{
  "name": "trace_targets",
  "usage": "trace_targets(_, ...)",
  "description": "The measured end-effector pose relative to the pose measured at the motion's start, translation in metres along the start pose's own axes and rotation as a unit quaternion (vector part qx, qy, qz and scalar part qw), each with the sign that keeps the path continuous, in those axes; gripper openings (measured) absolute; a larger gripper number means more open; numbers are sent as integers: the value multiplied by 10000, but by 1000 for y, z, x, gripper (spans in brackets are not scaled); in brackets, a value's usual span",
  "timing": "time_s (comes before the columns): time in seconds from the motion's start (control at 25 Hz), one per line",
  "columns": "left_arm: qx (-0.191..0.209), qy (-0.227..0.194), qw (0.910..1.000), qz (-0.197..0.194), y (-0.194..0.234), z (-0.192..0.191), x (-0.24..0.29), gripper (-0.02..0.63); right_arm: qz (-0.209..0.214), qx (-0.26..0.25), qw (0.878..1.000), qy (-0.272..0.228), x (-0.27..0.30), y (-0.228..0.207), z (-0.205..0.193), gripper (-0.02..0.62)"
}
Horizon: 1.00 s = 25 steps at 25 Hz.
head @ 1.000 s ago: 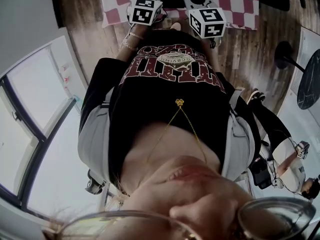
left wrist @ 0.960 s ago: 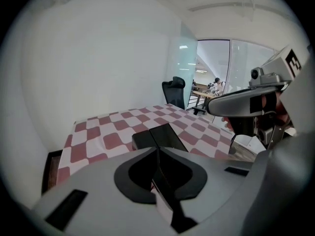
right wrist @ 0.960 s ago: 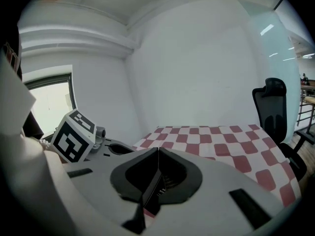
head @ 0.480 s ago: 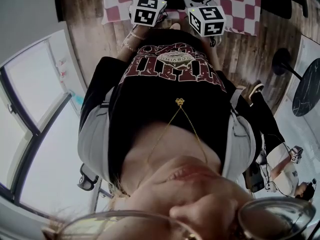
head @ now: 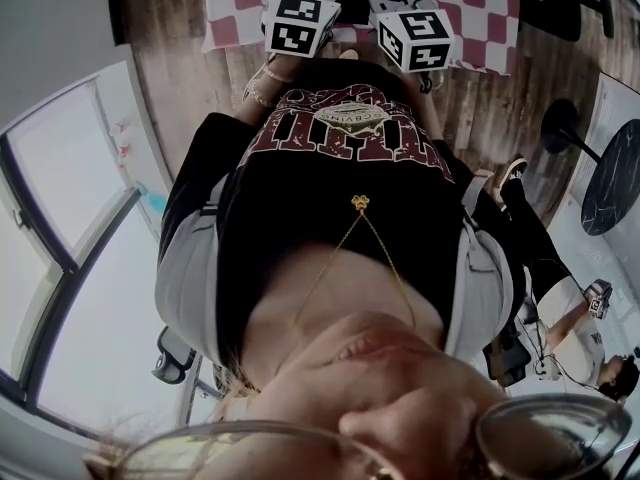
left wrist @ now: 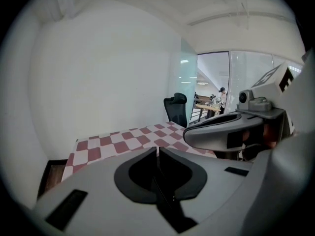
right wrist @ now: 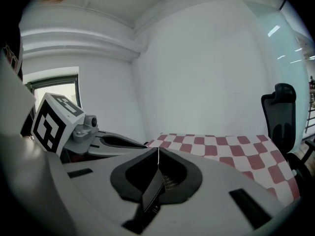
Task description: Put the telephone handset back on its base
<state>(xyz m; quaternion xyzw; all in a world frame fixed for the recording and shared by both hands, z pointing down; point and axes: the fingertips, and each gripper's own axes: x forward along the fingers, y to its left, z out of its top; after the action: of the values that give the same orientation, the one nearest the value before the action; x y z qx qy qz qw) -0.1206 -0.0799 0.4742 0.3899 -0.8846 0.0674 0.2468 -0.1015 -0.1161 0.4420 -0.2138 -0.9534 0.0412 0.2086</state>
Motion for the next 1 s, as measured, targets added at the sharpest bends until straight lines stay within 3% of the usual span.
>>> trace_targets(1.0,108,-991,9950,74,18,78,-28,25,-81,-381,9967,-711,7,13,77,21)
